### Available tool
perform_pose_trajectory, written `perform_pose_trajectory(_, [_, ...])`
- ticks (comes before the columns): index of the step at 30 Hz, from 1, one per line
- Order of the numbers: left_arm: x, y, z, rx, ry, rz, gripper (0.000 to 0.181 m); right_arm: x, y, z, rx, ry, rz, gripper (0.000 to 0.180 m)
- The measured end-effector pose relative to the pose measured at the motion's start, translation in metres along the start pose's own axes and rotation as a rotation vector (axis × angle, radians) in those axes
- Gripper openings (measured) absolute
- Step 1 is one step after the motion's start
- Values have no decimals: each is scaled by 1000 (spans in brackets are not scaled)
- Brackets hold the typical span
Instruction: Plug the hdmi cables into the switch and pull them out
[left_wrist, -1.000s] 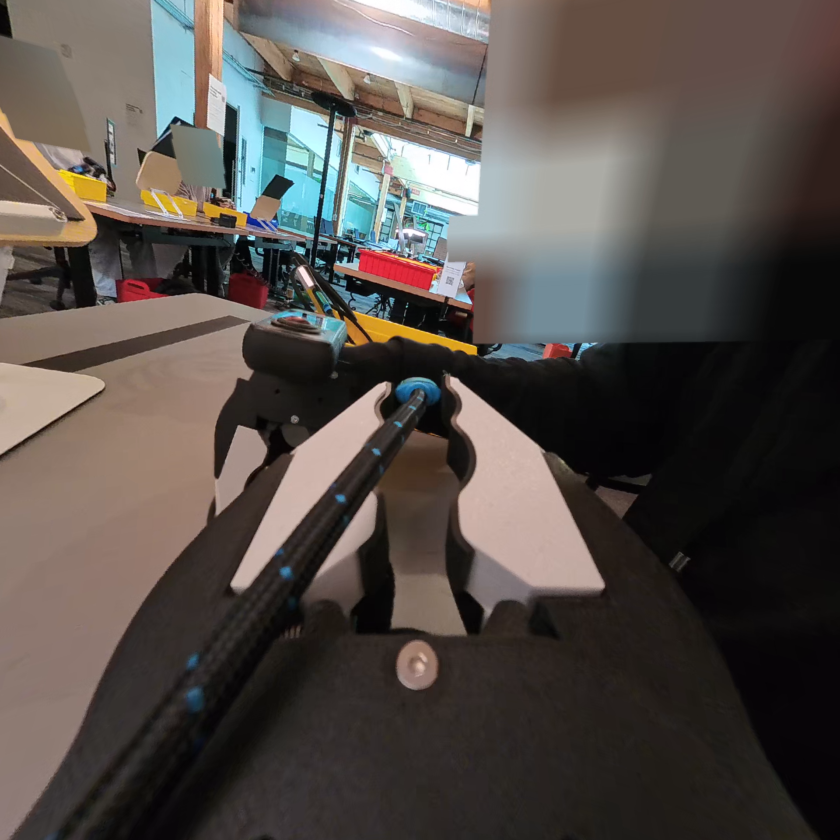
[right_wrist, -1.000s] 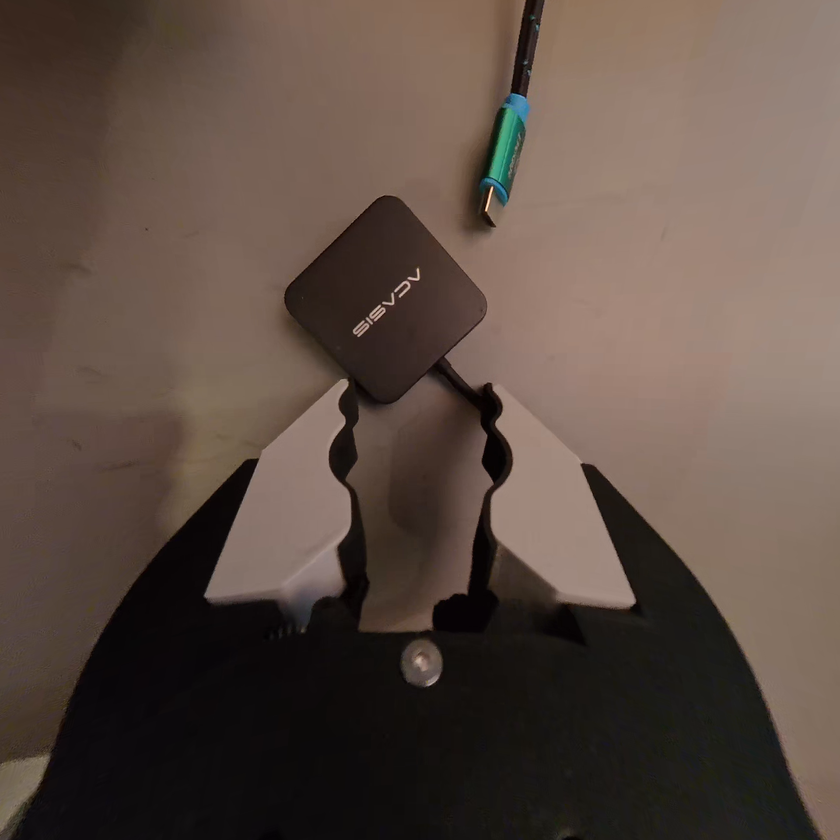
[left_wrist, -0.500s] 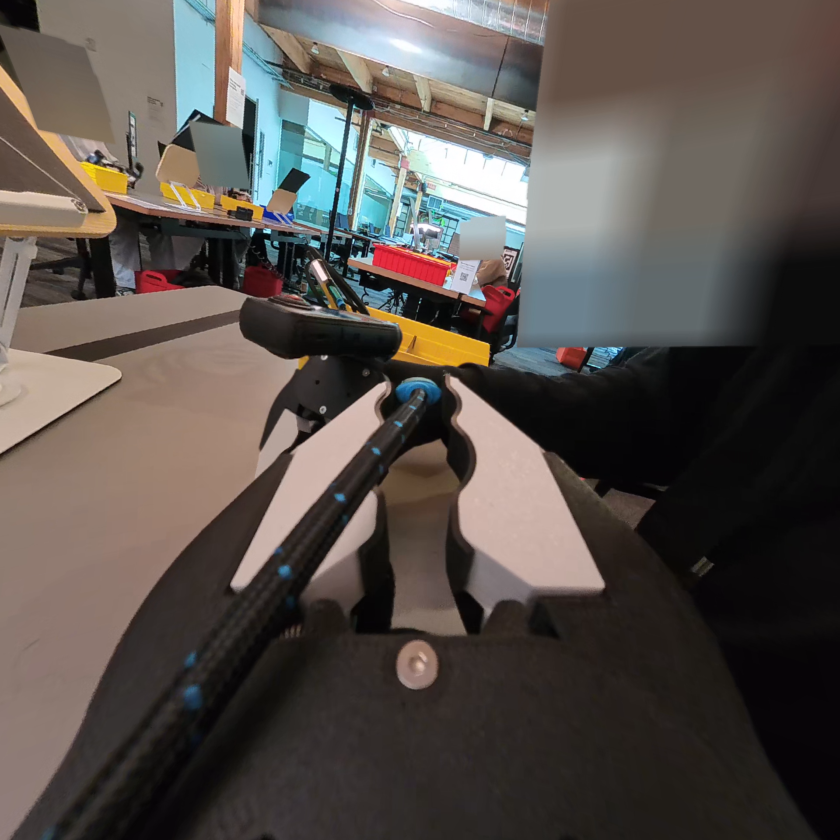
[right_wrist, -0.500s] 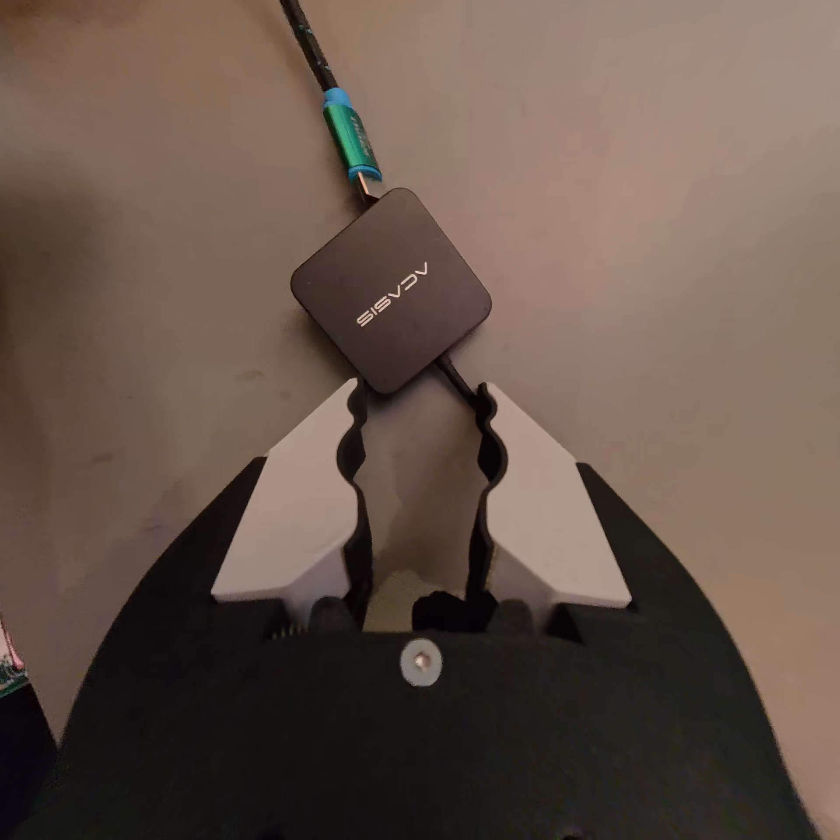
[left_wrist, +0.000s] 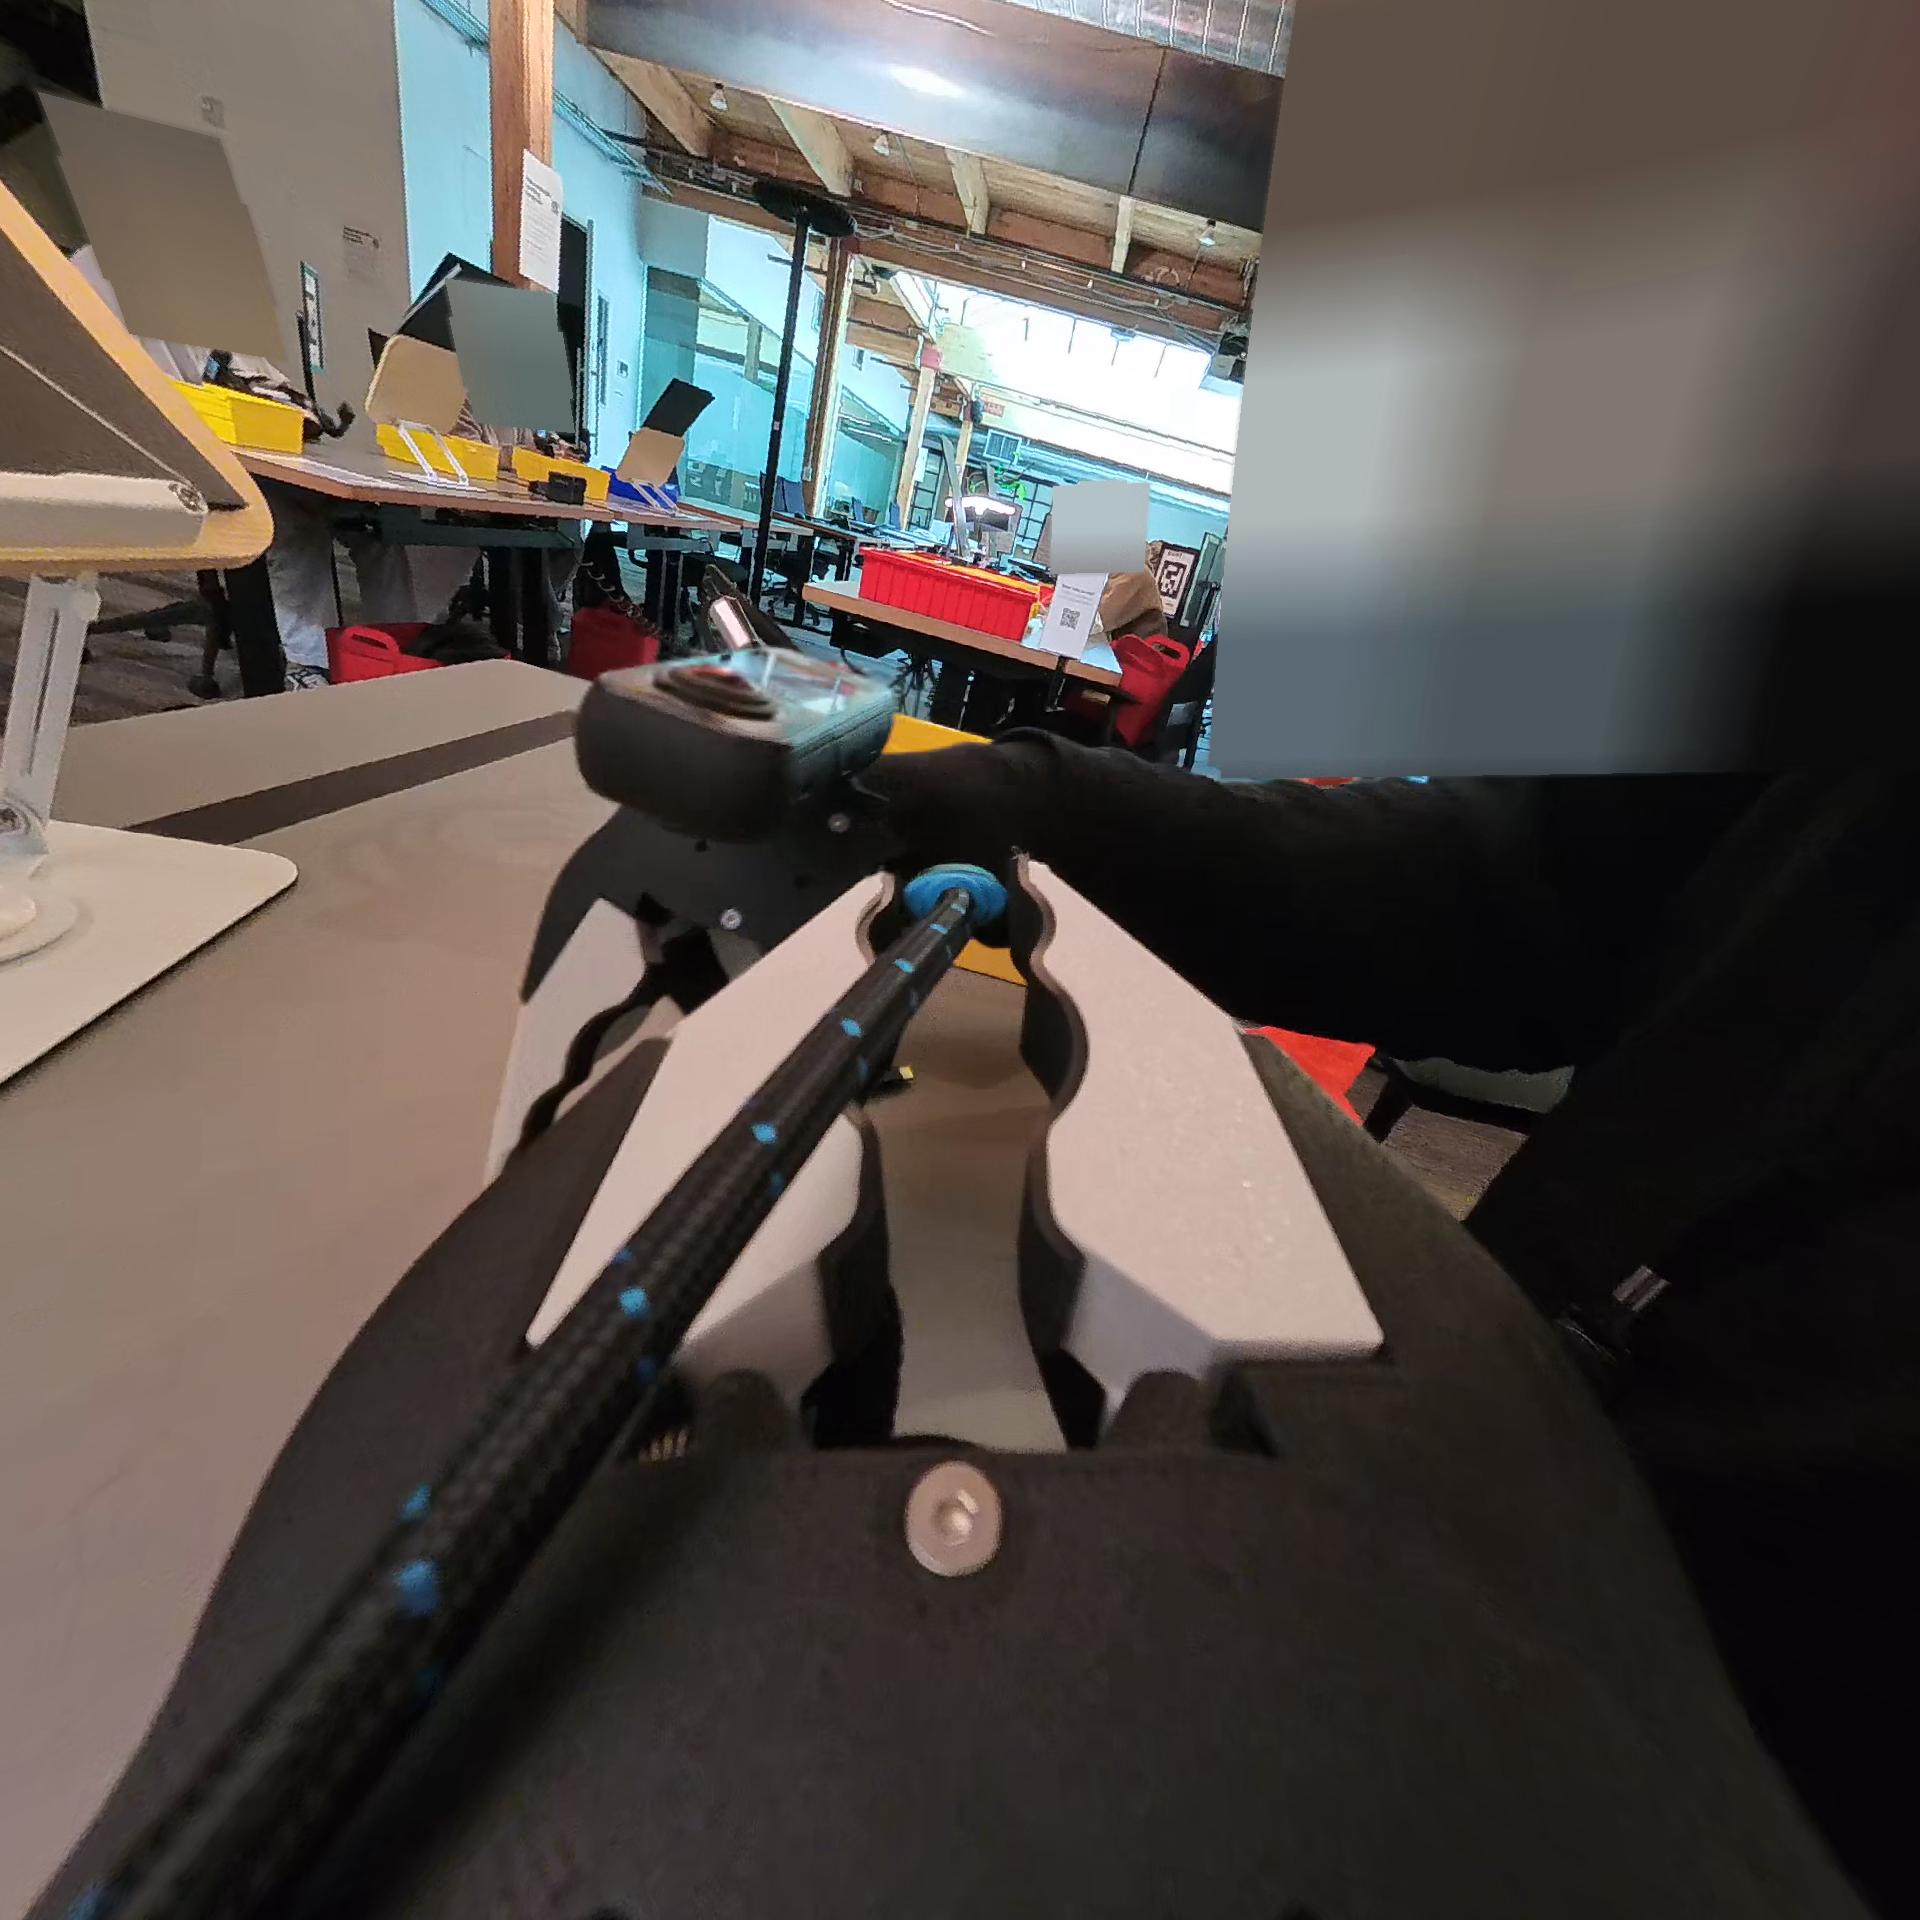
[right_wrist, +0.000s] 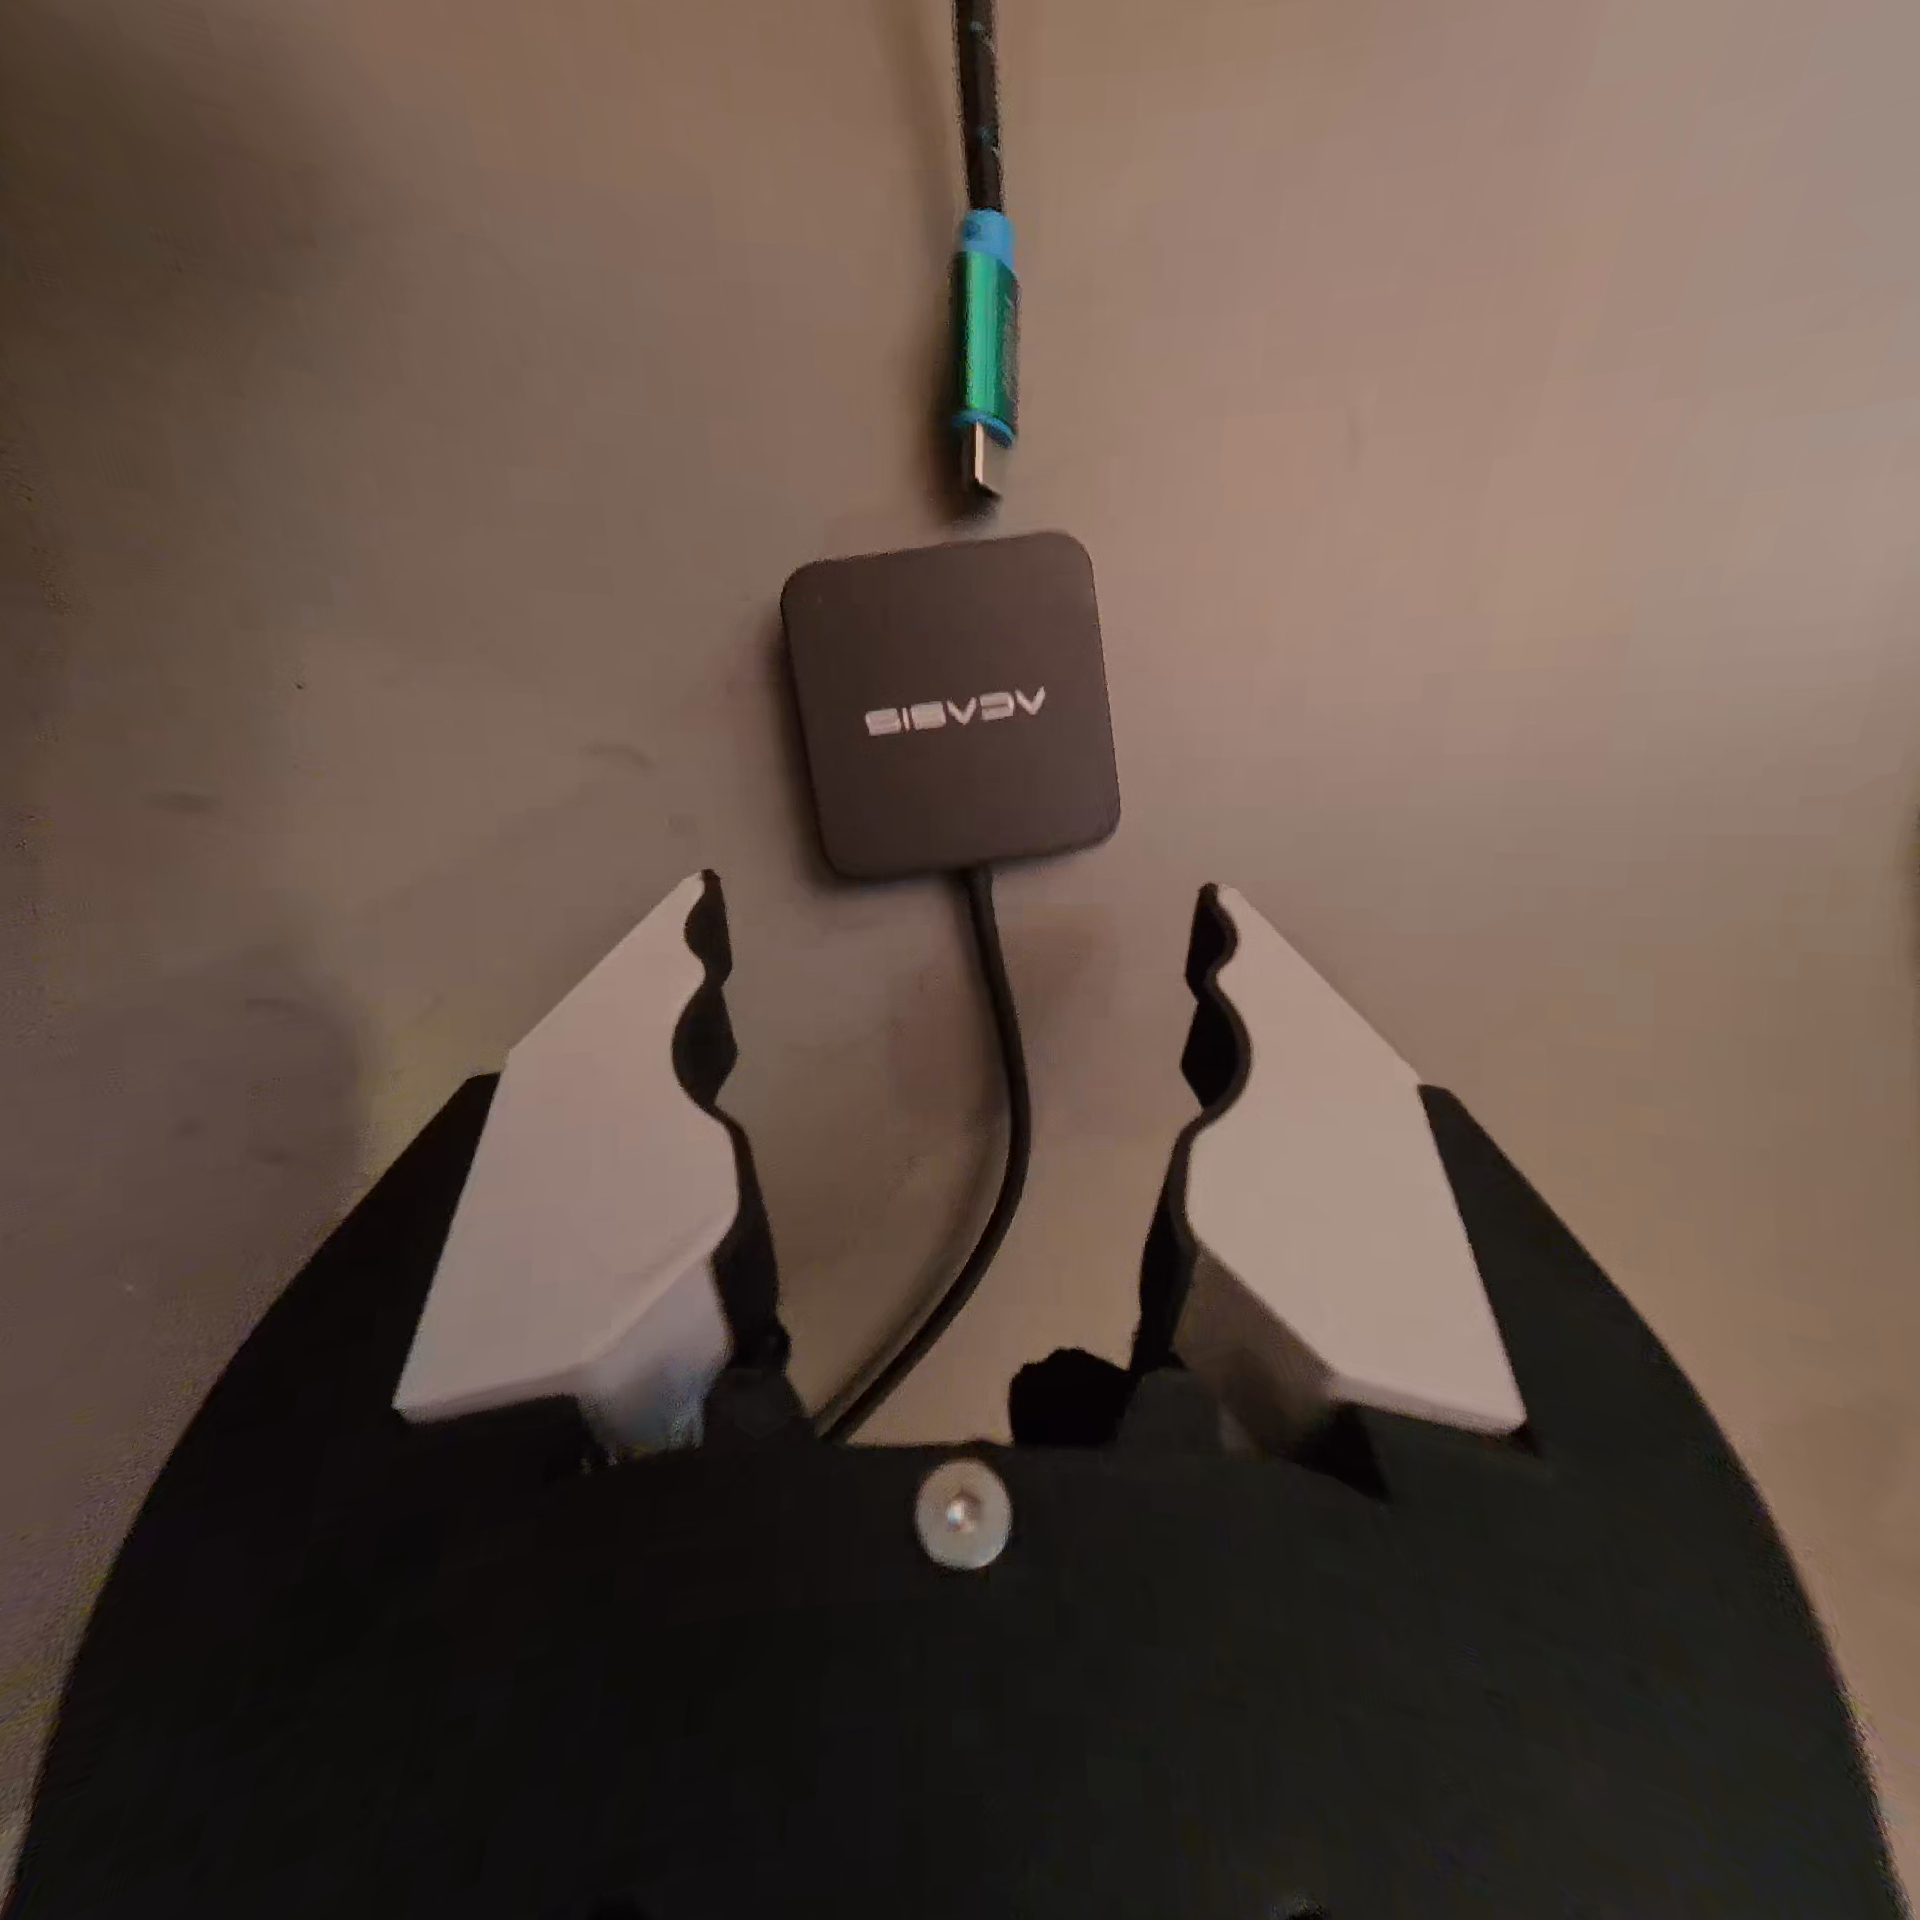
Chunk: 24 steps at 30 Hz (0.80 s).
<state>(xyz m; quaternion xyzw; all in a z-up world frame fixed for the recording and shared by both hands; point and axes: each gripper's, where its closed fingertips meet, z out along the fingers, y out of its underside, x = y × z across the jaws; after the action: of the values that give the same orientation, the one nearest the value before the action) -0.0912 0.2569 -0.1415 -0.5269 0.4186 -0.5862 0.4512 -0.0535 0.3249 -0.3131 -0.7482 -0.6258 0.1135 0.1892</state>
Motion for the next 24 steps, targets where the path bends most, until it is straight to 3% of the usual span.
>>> perform_pose_trajectory(3, [1, 0, 0, -7, -1, 8, 18, -1, -8, 14, 7, -75, -84, 88])
perform_pose_trajectory(7, [1, 0, -1, -9, 0, 12, 17, -2, -10, 27, 22, -140, -79, 65])
perform_pose_trajectory(11, [0, 3, 0, -20, -5, 14, 17, -3, -15, 27, 64, -153, -23, 62])
perform_pose_trajectory(16, [-2, 3, -1, -24, -14, 17, 18, 11, 4, 18, 21, -73, 211, 63])
perform_pose_trajectory(20, [-2, 3, 0, -25, -18, 15, 18, 26, 36, 6, -67, 109, 519, 62])
perform_pose_trajectory(24, [-2, 4, 1, -29, -19, 12, 18, 6, 18, 4, 116, 8, 656, 70])
